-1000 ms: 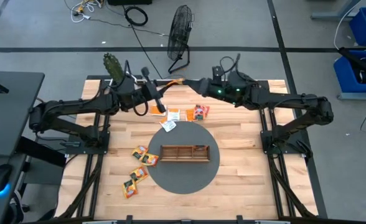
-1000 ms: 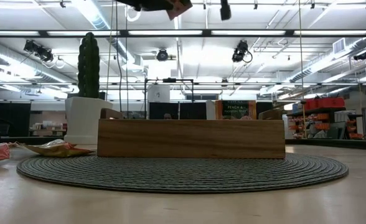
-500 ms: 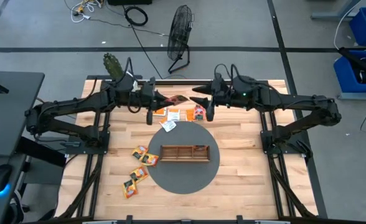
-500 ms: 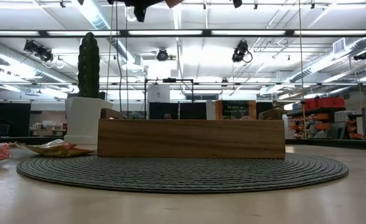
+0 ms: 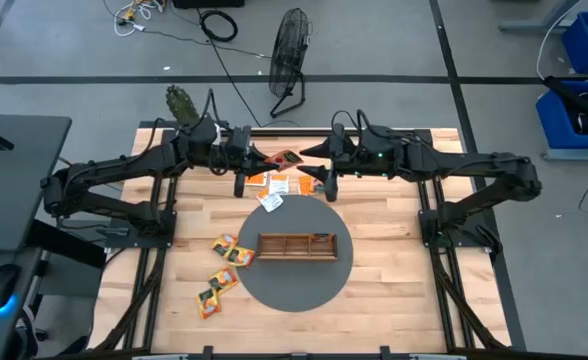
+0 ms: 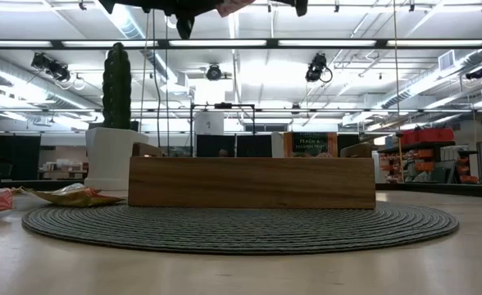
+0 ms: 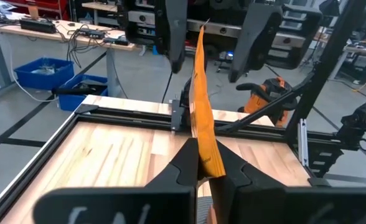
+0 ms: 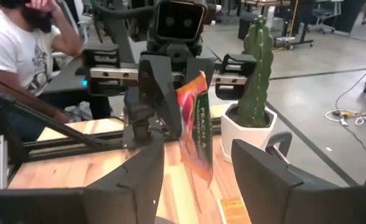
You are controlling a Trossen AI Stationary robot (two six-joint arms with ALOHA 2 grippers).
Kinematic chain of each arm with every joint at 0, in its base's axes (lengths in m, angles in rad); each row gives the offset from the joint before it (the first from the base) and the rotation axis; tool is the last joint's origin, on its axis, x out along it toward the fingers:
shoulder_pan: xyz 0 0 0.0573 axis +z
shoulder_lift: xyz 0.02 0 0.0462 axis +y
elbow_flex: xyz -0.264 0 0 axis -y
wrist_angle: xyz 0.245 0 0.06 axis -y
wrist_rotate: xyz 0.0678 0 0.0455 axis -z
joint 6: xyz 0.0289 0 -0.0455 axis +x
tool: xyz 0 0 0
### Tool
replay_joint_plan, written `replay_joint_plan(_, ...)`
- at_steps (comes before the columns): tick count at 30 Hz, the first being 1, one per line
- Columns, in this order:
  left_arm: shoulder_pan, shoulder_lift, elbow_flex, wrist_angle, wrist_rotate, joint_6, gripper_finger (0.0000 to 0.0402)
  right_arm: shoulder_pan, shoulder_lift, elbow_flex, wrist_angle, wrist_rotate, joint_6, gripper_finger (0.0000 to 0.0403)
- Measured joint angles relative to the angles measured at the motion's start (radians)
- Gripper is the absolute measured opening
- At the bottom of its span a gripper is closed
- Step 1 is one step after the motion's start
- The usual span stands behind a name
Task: Pick & Place Tea
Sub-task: Put the red tea bag into the right section of the wooden organizer
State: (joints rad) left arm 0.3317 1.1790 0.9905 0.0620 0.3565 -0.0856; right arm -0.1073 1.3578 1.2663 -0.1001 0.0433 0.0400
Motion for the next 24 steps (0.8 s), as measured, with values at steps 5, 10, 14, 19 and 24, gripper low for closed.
replay_joint_plan(5,0.0,0.001,0.0,-0.005,0.0,0.0,0.0015,-0.003,0.008,0.0,0.032,-0.001,0.004,0.0189)
replay_joint_plan(10,0.0,0.001,0.0,-0.008,0.0,0.0,0.0022,-0.003,0.011,0.0,0.061,-0.011,0.005,0.0163)
replay_joint_plan(14,0.0,0.001,0.0,-0.008,0.001,-0.004,0.0022,-0.003,0.02,0.0,0.068,-0.012,0.012,0.0134)
replay_joint_plan(19,0.0,0.001,0.0,-0.008,0.013,-0.013,0.0017,-0.004,0.043,-0.001,0.067,-0.037,0.057,0.0103)
replay_joint_plan(24,0.0,0.001,0.0,-0.011,0.014,-0.035,0.0027,-0.004,0.052,-0.002,0.091,-0.036,0.085,0.0057)
